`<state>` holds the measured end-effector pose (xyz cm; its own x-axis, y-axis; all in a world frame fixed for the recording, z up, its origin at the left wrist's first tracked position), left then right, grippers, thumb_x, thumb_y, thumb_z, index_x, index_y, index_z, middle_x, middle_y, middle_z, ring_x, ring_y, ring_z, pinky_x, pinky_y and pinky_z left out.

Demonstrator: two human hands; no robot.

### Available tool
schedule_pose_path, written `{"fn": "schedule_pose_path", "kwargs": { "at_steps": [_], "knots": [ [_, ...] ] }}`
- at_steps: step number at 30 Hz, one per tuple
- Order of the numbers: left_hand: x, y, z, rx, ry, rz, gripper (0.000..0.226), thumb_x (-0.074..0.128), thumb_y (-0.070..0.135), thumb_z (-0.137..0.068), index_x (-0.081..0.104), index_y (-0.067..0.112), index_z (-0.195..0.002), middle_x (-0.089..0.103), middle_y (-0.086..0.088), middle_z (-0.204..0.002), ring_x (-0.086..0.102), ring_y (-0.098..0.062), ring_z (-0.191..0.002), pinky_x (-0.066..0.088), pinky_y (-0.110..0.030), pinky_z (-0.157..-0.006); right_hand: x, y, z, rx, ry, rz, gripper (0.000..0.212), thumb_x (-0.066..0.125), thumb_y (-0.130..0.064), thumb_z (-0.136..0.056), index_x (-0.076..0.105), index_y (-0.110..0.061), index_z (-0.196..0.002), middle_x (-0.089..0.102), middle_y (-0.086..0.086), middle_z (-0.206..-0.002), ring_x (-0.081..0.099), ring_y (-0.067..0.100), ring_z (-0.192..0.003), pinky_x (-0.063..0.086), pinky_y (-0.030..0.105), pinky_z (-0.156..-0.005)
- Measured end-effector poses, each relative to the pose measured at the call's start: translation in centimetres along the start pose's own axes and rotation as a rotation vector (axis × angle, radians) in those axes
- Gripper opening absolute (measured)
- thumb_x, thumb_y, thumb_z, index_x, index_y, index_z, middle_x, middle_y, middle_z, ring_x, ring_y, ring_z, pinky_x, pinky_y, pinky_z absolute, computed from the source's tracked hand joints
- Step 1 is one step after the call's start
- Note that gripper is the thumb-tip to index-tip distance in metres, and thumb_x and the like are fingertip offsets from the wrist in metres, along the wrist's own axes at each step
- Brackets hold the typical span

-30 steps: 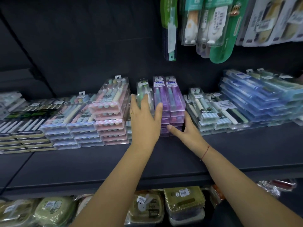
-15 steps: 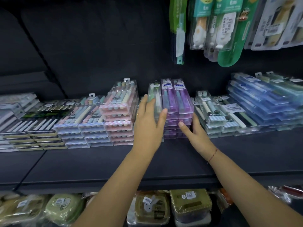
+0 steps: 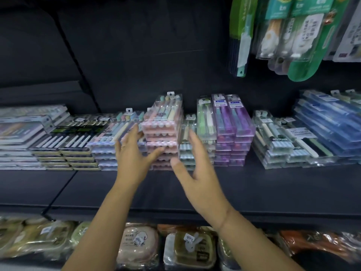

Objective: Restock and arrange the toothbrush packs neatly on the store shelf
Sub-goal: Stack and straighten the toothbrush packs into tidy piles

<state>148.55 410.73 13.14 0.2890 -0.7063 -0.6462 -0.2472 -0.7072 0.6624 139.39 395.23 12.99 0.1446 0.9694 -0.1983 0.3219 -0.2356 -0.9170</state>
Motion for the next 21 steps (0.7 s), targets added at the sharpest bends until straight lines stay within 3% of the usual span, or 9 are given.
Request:
{"fn": "schedule_pose_path", "kwargs": {
  "at_steps": [2, 3, 5, 7, 9, 11, 14, 17, 21],
  "knots": [
    [0.1, -0.5, -0.7, -0.005, -0.01, 0.0, 0.095, 0.073, 0.047, -0.08, 0.021, 0.02, -0.155, 0.053, 0.0, -0.142, 0.028, -0.015, -0.141, 0.004, -0.045, -0.121, 1.5, 0.4, -2.4, 0.02, -0.004, 0.016, 0.071, 0.054, -0.027, -0.098, 0.009, -0.028, -0.153, 0.013, -0.034, -0.147, 0.008, -0.034, -0.123, 0.016, -0.009, -0.095],
    [0.2, -0.8, -1.0, -0.007, -0.015, 0.003, 0.094, 0.072, 0.049, -0.079, 0.024, 0.021, -0.154, 0.054, 0.002, -0.14, 0.031, -0.014, -0.141, 0.004, -0.044, -0.121, 2.3, 0.8, -3.4, 0.028, -0.008, 0.041, 0.074, 0.055, -0.028, -0.098, 0.006, -0.027, -0.154, 0.012, -0.027, -0.154, 0.009, -0.025, -0.132, 0.016, -0.004, -0.103],
    [0.2, -0.9, -1.4, 0.024, -0.02, 0.016, 0.085, 0.07, 0.057, -0.076, 0.038, 0.024, -0.148, 0.059, 0.009, -0.133, 0.039, -0.011, -0.137, 0.007, -0.044, -0.121, 3.5, 1.8, -4.6, 0.092, 0.002, 0.045, 0.081, 0.057, -0.035, -0.095, 0.004, -0.028, -0.156, 0.012, -0.012, -0.161, 0.019, 0.003, -0.145, 0.025, 0.023, -0.117],
    [0.1, -0.7, -1.3, 0.075, 0.014, 0.047, 0.062, 0.073, 0.05, -0.078, 0.053, 0.028, -0.132, 0.061, 0.019, -0.117, 0.043, 0.004, -0.129, 0.009, -0.045, -0.121, 4.1, 2.8, -4.8, 0.121, 0.008, 0.027, 0.081, 0.059, -0.044, -0.088, 0.011, -0.036, -0.153, 0.03, -0.006, -0.157, 0.042, 0.017, -0.137, 0.044, 0.038, -0.107],
    [0.4, -0.6, -0.9, 0.093, 0.05, 0.077, 0.05, 0.075, 0.038, -0.082, 0.059, 0.024, -0.127, 0.059, 0.018, -0.107, 0.027, 0.036, -0.109, 0.014, -0.047, -0.12, 4.1, 3.2, -4.4, 0.113, 0.013, 0.002, 0.071, 0.061, -0.031, -0.091, 0.018, -0.046, -0.145, 0.051, -0.015, -0.135, 0.059, 0.002, -0.114, 0.053, 0.019, -0.087],
    [0.6, -0.7, -0.4, 0.104, 0.093, 0.083, 0.047, 0.076, 0.032, -0.083, 0.062, 0.019, -0.127, 0.064, 0.013, -0.11, 0.021, 0.043, -0.094, 0.015, -0.045, -0.121, 3.8, 3.1, -3.8, 0.088, 0.004, -0.039, 0.07, 0.059, -0.013, -0.095, 0.016, -0.051, -0.134, 0.05, -0.036, -0.109, 0.059, -0.013, -0.096, 0.047, 0.006, -0.074],
    [0.7, -0.8, 0.1, 0.107, 0.148, 0.102, 0.039, 0.076, 0.028, -0.084, 0.066, 0.021, -0.121, 0.06, 0.018, -0.103, 0.036, 0.035, -0.1, 0.007, -0.031, -0.122, 3.4, 2.5, -3.0, 0.086, 0.002, -0.04, 0.07, 0.058, -0.008, -0.095, 0.019, -0.036, -0.147, 0.046, -0.04, -0.104, 0.054, -0.021, -0.095, 0.043, 0.001, -0.074],
    [0.6, -0.9, 0.2, 0.081, 0.171, 0.112, 0.035, 0.076, 0.029, -0.084, 0.068, 0.022, -0.117, 0.061, 0.021, -0.1, 0.056, 0.005, -0.101, 0.012, -0.031, -0.122, 3.5, 2.1, -2.4, 0.098, -0.027, -0.013, 0.073, 0.056, -0.004, -0.096, 0.013, -0.021, -0.153, 0.032, -0.04, -0.105, 0.04, -0.037, -0.091, 0.036, -0.005, -0.074],
    [0.6, -0.9, 0.2, 0.071, 0.17, 0.103, 0.035, 0.076, 0.03, -0.084, 0.069, 0.021, -0.117, 0.068, 0.014, -0.104, 0.059, -0.002, -0.104, 0.014, -0.03, -0.122, 3.5, 2.2, -2.1, 0.103, -0.028, 0.007, 0.073, 0.057, -0.006, -0.095, 0.012, -0.028, -0.149, 0.034, -0.037, -0.11, 0.04, -0.037, -0.093, 0.038, -0.004, -0.079]
  ]
}}
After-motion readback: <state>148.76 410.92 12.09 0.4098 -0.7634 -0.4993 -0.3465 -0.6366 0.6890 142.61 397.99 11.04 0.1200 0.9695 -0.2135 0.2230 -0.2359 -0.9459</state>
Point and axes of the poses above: each hand's wrist, its own z-axis away from the middle knuckle, its own x-axis out of the palm, y = z × x, the point moved 3 cm from there along -z, towards the middle knuckle
